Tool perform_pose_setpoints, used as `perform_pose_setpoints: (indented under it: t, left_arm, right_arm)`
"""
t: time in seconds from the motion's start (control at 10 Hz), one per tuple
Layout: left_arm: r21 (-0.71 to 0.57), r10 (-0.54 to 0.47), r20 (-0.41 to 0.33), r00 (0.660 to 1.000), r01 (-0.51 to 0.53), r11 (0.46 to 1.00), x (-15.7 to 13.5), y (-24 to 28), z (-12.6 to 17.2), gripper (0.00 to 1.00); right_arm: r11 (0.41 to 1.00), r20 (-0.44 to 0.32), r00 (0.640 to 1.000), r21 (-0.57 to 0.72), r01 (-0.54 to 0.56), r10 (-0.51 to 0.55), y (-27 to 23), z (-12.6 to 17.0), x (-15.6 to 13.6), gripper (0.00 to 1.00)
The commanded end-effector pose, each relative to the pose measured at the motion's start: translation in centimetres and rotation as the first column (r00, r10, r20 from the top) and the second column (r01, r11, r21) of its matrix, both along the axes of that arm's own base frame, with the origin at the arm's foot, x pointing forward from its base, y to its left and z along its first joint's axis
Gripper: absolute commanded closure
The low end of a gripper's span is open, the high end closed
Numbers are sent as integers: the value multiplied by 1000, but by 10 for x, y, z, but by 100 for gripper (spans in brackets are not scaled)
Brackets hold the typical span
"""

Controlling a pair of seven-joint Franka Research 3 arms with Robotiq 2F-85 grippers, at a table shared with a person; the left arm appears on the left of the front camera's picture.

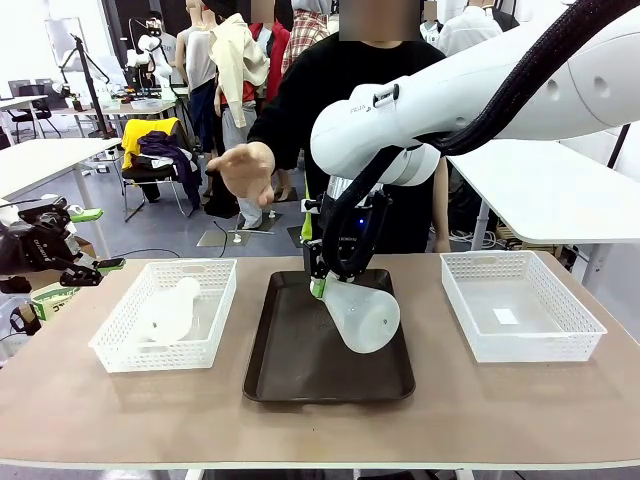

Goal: Prepare the laboratory tools.
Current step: Place the picked Big flask upright in the Handle tray as instructed by the person.

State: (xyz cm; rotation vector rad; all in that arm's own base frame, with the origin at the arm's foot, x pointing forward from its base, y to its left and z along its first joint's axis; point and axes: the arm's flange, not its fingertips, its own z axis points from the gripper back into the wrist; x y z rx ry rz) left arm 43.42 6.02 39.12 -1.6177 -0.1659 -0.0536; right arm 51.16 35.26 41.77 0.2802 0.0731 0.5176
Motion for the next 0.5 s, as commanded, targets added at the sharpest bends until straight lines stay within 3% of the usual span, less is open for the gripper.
perform_pose_setpoints:
  t: [0.0, 0.4]
  left_arm:
    - [-1, 2, 8, 1000, -2, 1000, -1, 1, 2, 0]
    - [-1, 2, 8, 1000, -2, 1000, -1, 1, 2, 0]
  right_arm:
    - [1000, 3, 1000, 2, 2, -2, 0, -2, 0, 100]
    - [1000, 3, 1000, 2, 2, -2, 0, -2, 0, 100]
